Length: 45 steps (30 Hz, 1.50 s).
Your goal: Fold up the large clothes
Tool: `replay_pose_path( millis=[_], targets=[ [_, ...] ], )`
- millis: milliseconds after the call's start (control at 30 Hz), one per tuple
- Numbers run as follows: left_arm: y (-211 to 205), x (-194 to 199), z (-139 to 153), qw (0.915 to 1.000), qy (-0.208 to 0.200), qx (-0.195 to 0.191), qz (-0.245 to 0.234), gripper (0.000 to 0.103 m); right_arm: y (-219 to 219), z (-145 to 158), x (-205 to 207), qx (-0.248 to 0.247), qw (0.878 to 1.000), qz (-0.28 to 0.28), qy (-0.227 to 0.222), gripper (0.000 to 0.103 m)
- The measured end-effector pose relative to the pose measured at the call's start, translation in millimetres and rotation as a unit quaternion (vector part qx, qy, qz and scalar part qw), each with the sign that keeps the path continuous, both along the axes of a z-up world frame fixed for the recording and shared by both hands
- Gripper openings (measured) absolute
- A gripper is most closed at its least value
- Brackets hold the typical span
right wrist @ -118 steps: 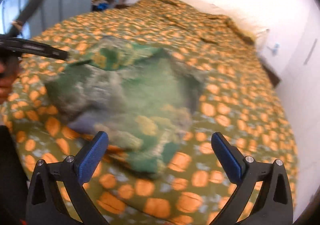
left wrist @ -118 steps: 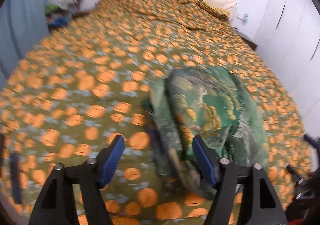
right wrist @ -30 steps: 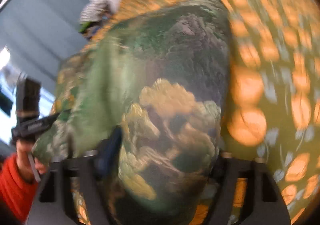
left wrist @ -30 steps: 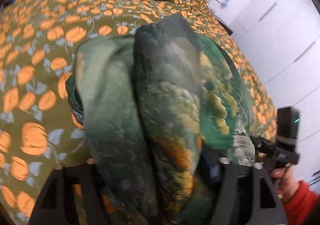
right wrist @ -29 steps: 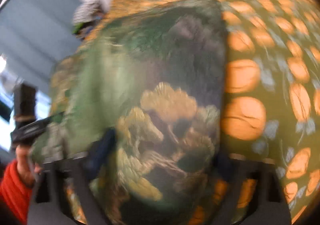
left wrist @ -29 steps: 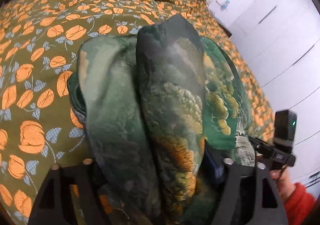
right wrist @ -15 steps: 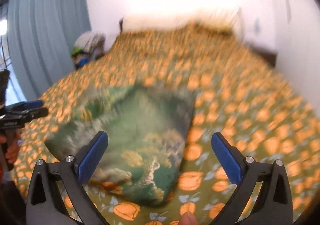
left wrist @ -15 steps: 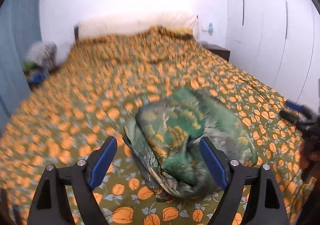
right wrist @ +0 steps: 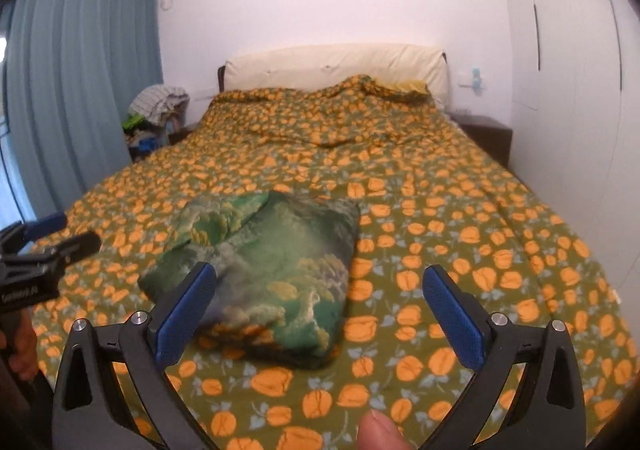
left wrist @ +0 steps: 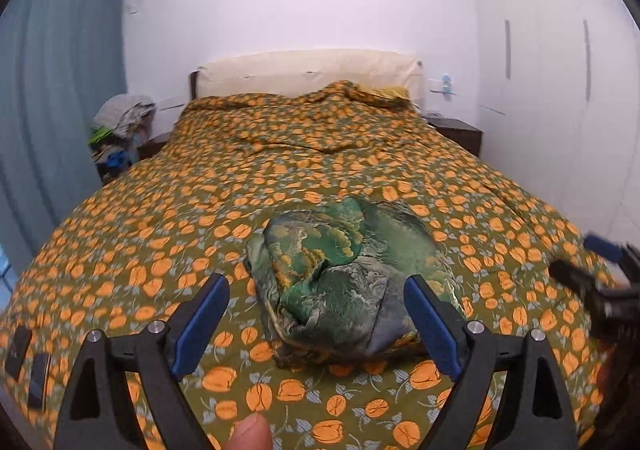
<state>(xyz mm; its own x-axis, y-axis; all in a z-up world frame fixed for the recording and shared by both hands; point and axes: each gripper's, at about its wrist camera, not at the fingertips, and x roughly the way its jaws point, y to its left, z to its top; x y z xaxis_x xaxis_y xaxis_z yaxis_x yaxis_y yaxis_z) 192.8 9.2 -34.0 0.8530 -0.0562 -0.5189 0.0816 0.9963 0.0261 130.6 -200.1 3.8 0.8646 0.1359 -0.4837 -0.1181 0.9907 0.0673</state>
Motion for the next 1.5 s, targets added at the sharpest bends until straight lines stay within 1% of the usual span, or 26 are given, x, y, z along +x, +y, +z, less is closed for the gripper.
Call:
replay_pose_path(
  millis=[33,133,233,300,367,433,567,633,733,800,900,1000,1133,1233,1400,1500],
  targets=[
    [0,-2,0,0.9999,0.004,-0.002,0.010,0.091,2,-1,-1,-0.003,1.000,0.002,0.007,0.103],
    [-4,-8,1,0.9998,0.009,-0.001,0.016,0.092,8,-4,-8,-0.023,0.999,-0.002,0.028,0.103],
    [-7,-17,2,0.9998,0.011,0.003,0.019,0.092,13,-5,-18,-0.022,0.999,0.003,0.032,0.103],
    [-6,-23,1,0.9996,0.014,-0.008,0.023,0.092,16,-6,-22,-0.023,0.999,0.006,0.037,0.103],
    [-5,-30,0,0.9989,0.022,-0.019,0.038,0.092,23,-7,-26,-0.041,0.998,-0.001,0.049,0.103],
    [-3,-38,0,0.9983,0.020,-0.025,0.049,0.092,26,-7,-29,-0.047,0.997,-0.006,0.061,0.103],
    [0,-51,2,0.9980,0.023,-0.042,0.040,0.092,29,-7,-37,-0.048,0.995,-0.017,0.087,0.103],
    [0,-56,4,0.9977,0.023,-0.041,0.049,0.092,27,-7,-42,-0.038,0.995,-0.018,0.090,0.103],
    [-4,-62,7,0.9979,0.017,-0.022,0.058,0.092,23,-5,-51,-0.023,0.995,-0.030,0.087,0.103],
    [-7,-65,8,0.9980,0.015,-0.016,0.060,0.092,25,-2,-55,-0.041,0.995,-0.041,0.082,0.103],
    [-7,-64,7,0.9974,0.036,-0.025,0.058,0.092,30,3,-59,-0.059,0.995,-0.043,0.073,0.103],
    [-6,-65,6,0.9967,0.044,-0.028,0.062,0.092,31,8,-61,-0.047,0.995,-0.040,0.072,0.103],
    [-8,-66,4,0.9969,0.054,-0.013,0.055,0.092,32,12,-63,-0.040,0.996,-0.034,0.072,0.103],
    [-11,-68,5,0.9970,0.054,-0.002,0.056,0.092,34,15,-63,-0.037,0.996,-0.029,0.071,0.103],
    [-15,-70,9,0.9966,0.058,0.011,0.059,0.092,38,19,-65,-0.048,0.996,-0.029,0.066,0.103],
    [-14,-69,9,0.9963,0.061,0.006,0.060,0.092,39,21,-65,-0.055,0.996,-0.029,0.065,0.103]
  ],
)
